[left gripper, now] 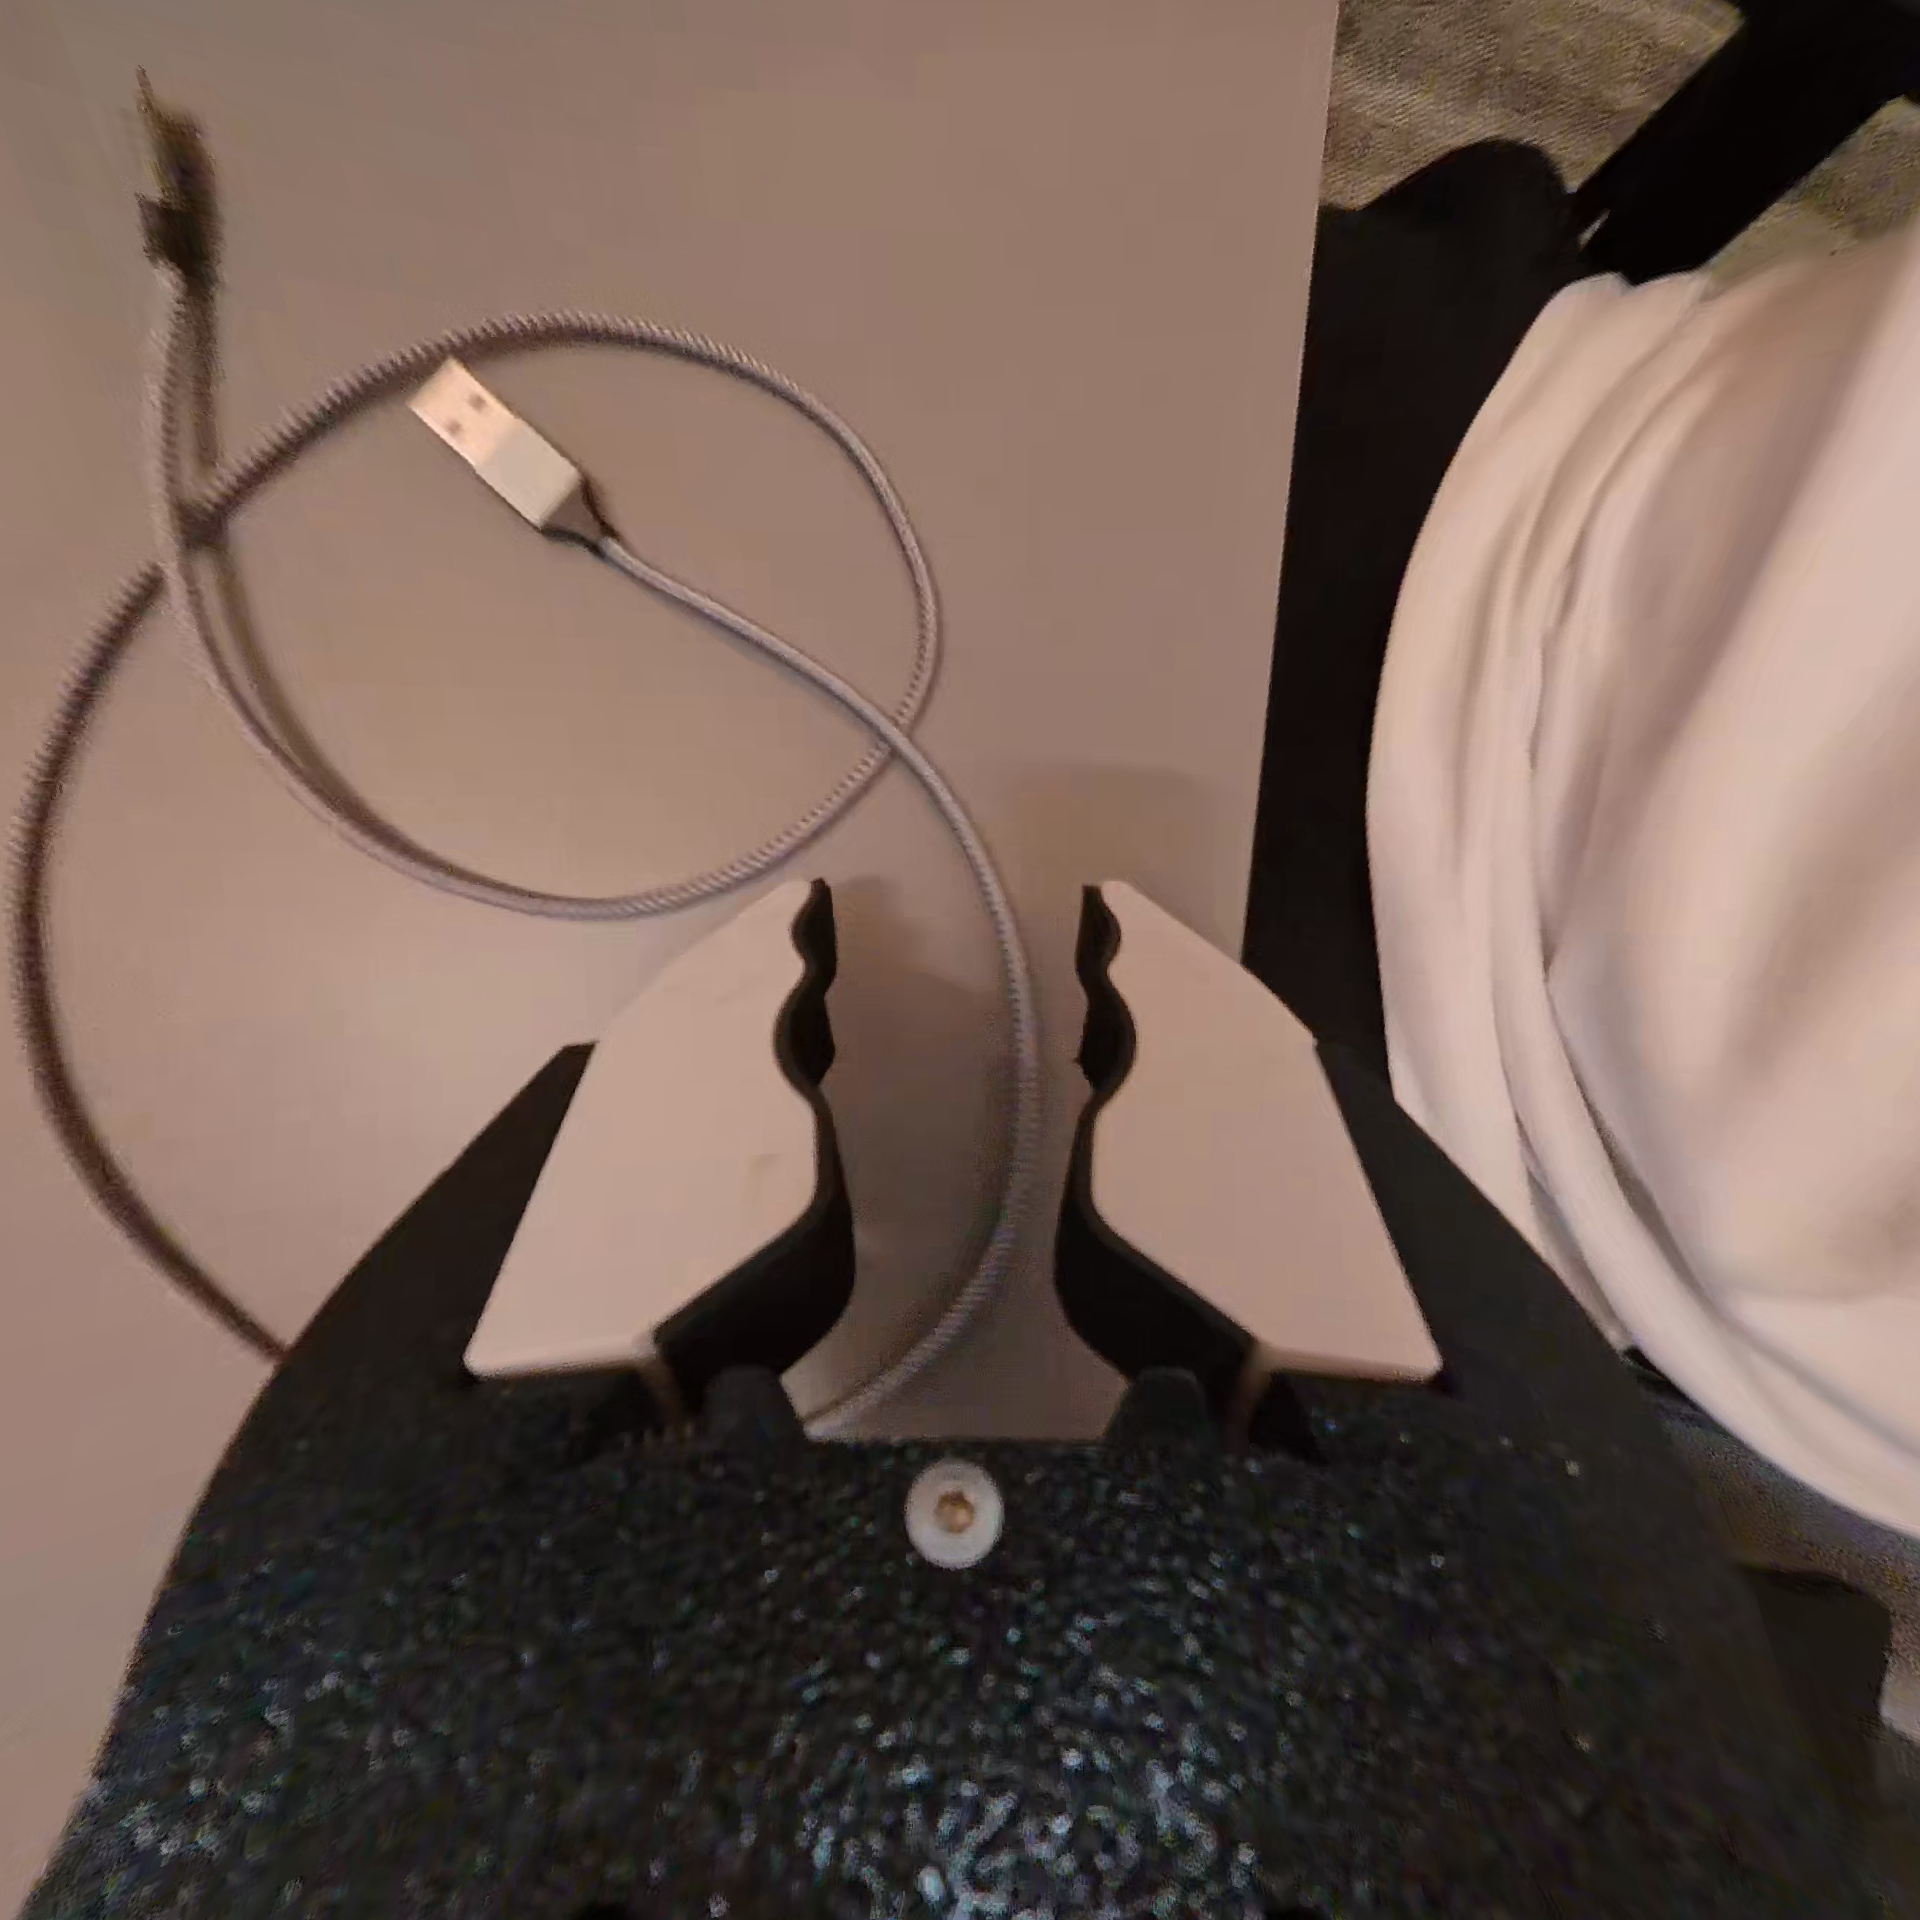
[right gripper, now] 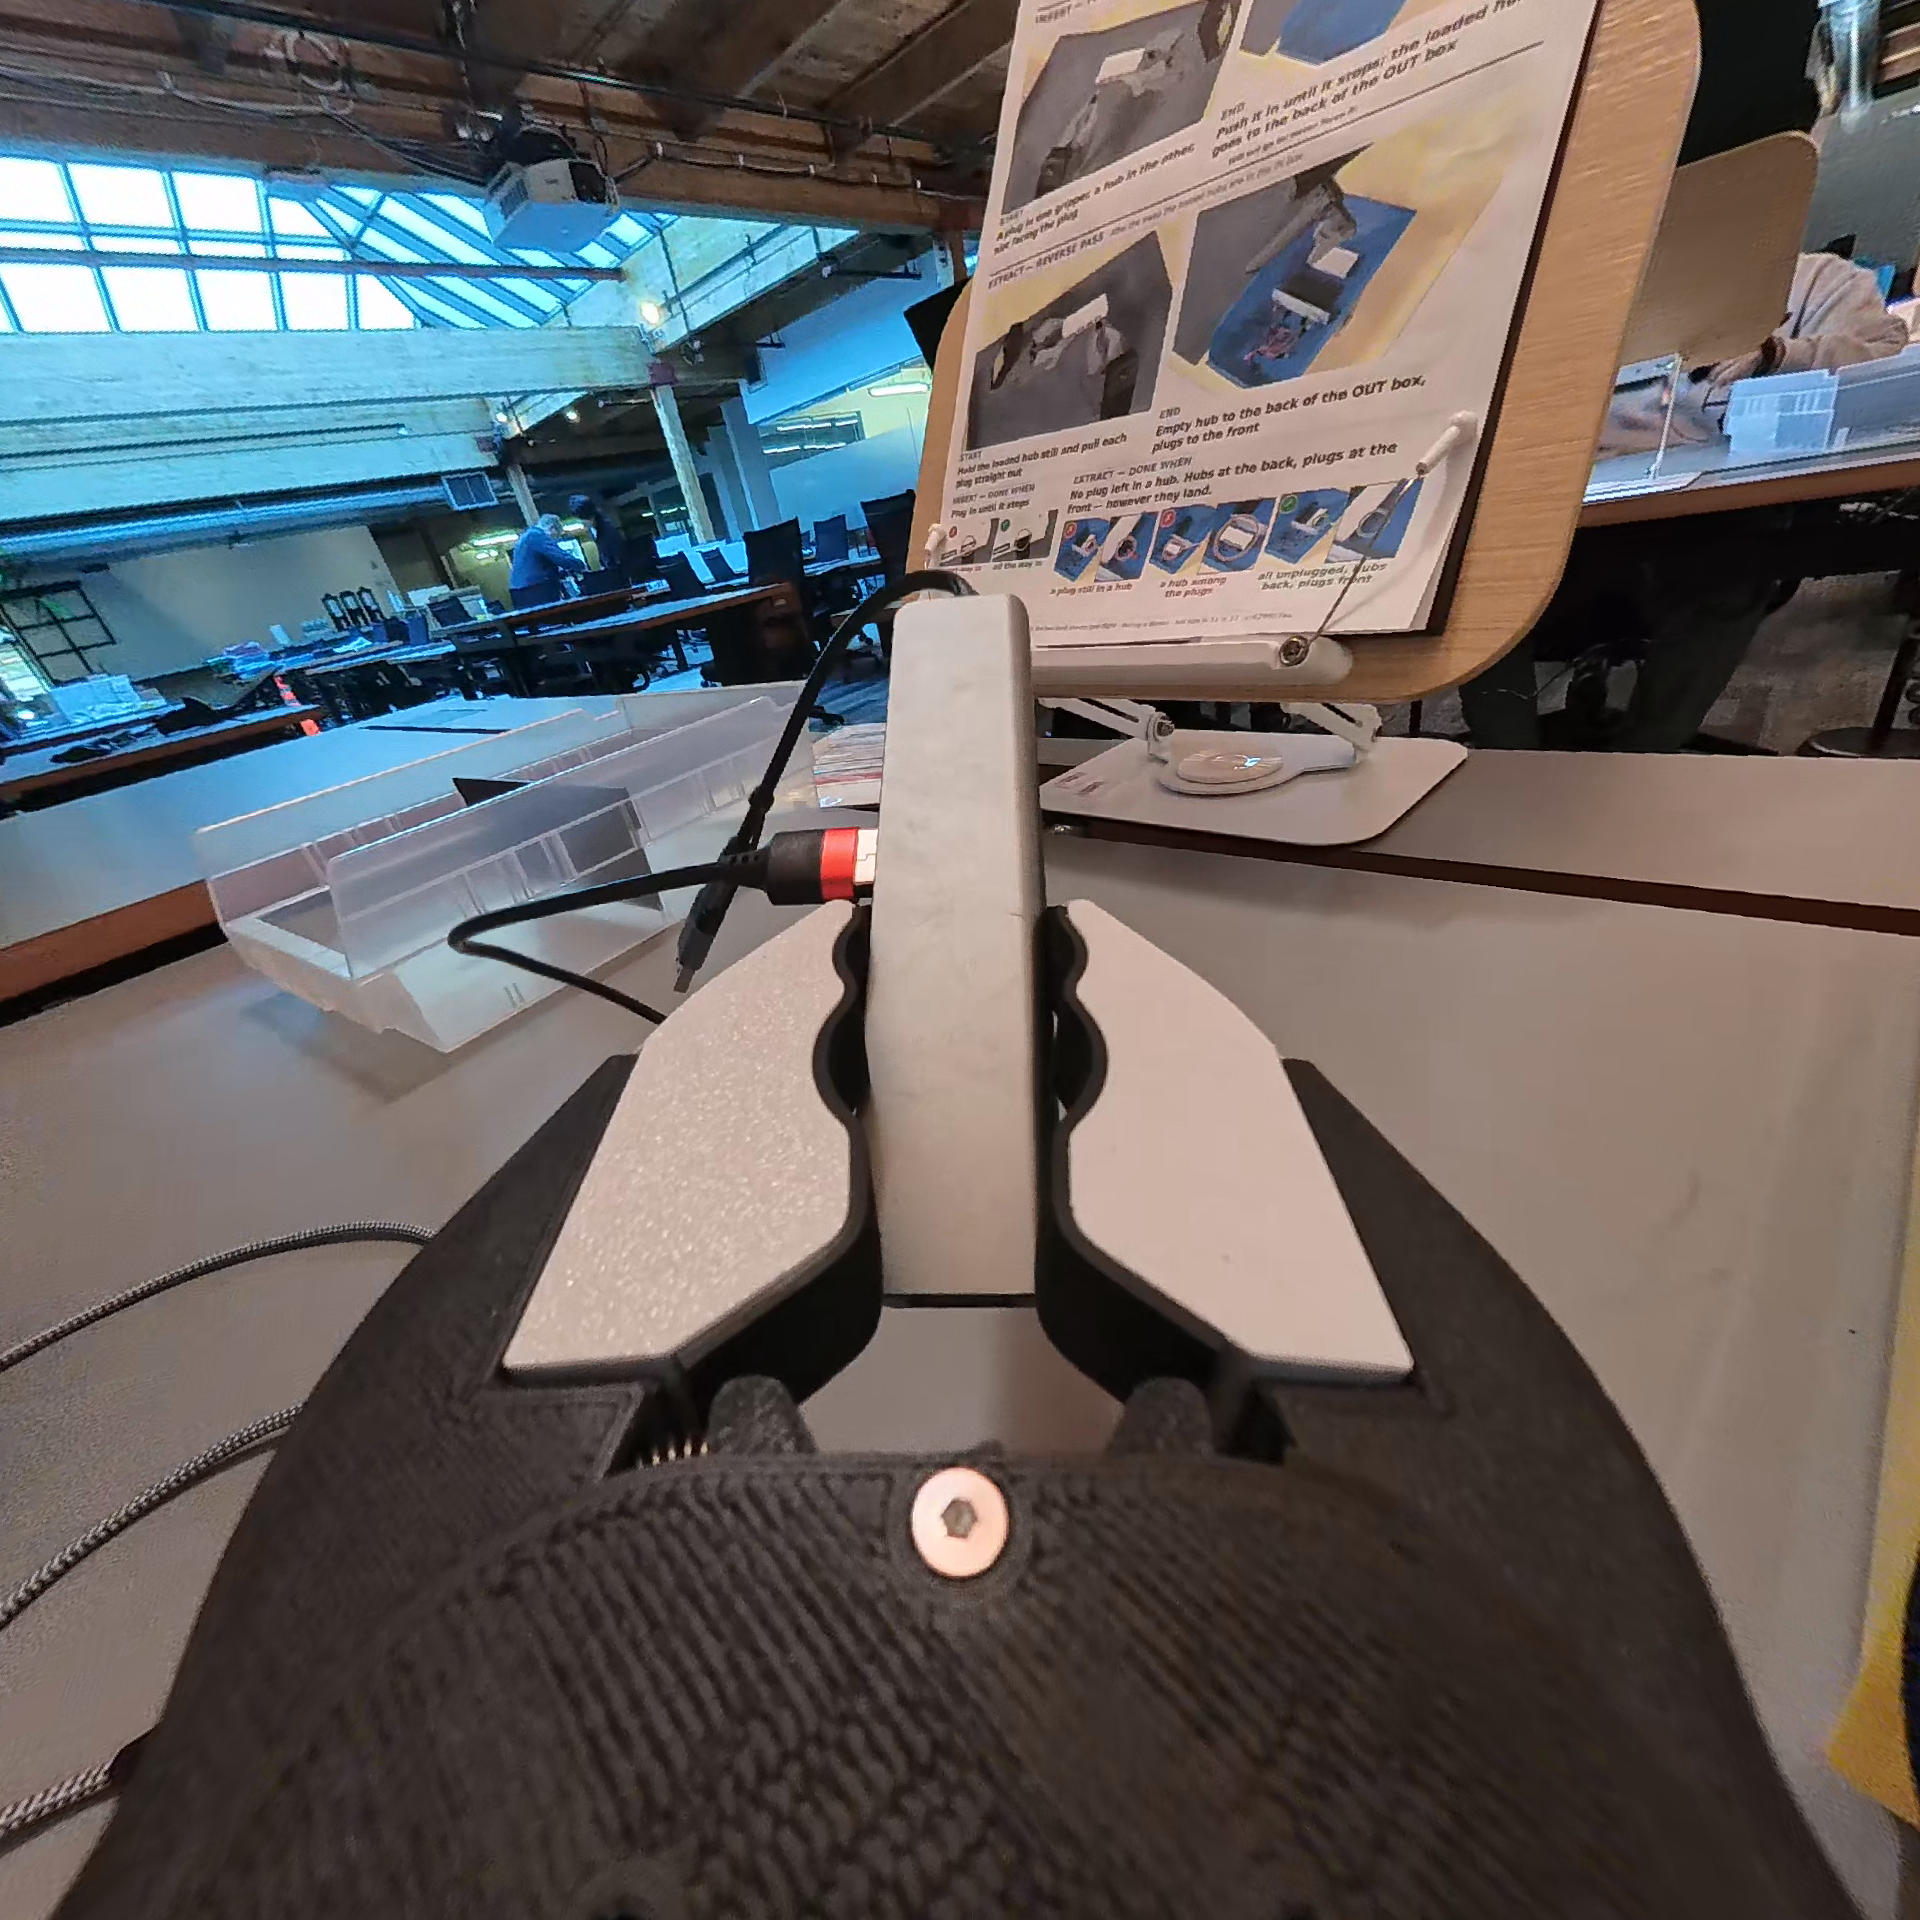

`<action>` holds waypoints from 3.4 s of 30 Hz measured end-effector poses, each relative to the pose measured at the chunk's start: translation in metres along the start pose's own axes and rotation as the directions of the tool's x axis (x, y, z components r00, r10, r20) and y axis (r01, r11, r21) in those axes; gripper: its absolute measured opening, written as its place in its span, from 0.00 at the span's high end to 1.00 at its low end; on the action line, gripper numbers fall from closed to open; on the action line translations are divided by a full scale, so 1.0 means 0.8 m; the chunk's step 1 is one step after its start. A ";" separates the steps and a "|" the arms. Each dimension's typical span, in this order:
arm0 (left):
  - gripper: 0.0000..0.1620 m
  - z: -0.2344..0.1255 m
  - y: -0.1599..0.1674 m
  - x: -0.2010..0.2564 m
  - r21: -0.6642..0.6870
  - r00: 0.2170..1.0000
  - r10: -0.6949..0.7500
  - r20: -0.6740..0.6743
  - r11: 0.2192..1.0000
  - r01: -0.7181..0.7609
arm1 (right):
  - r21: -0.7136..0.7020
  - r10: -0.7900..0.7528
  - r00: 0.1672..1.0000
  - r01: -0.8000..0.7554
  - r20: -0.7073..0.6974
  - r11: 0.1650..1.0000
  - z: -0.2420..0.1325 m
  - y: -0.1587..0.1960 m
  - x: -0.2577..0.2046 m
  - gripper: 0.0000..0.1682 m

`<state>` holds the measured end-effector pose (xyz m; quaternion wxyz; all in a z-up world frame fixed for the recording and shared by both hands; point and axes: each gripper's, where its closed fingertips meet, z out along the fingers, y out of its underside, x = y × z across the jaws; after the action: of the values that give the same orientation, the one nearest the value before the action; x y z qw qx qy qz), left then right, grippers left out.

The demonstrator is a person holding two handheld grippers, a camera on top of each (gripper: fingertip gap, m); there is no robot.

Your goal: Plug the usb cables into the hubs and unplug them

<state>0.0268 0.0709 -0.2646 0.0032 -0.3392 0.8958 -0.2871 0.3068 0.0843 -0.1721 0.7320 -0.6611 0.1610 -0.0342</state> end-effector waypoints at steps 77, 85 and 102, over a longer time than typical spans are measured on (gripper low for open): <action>0.82 0.077 -0.058 0.031 -0.057 0.976 0.205 0.075 0.978 -0.201 | -0.009 0.026 0.999 -0.026 0.032 1.000 0.002 0.001 -0.002 0.81; 0.98 0.086 -0.077 0.021 0.025 0.997 -0.031 0.074 0.999 0.030 | -0.006 0.032 0.999 -0.032 0.036 0.999 0.001 0.001 -0.002 0.81; 0.99 -0.143 -0.154 -0.041 0.508 0.540 -0.007 -0.842 0.328 0.796 | -0.003 0.041 0.999 -0.041 0.036 0.999 0.001 0.000 -0.001 0.81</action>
<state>0.1039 0.0748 -0.1114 -0.2548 -0.3809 0.4019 -0.7928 0.3065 0.0851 -0.1721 0.7345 -0.6591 0.1615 -0.0069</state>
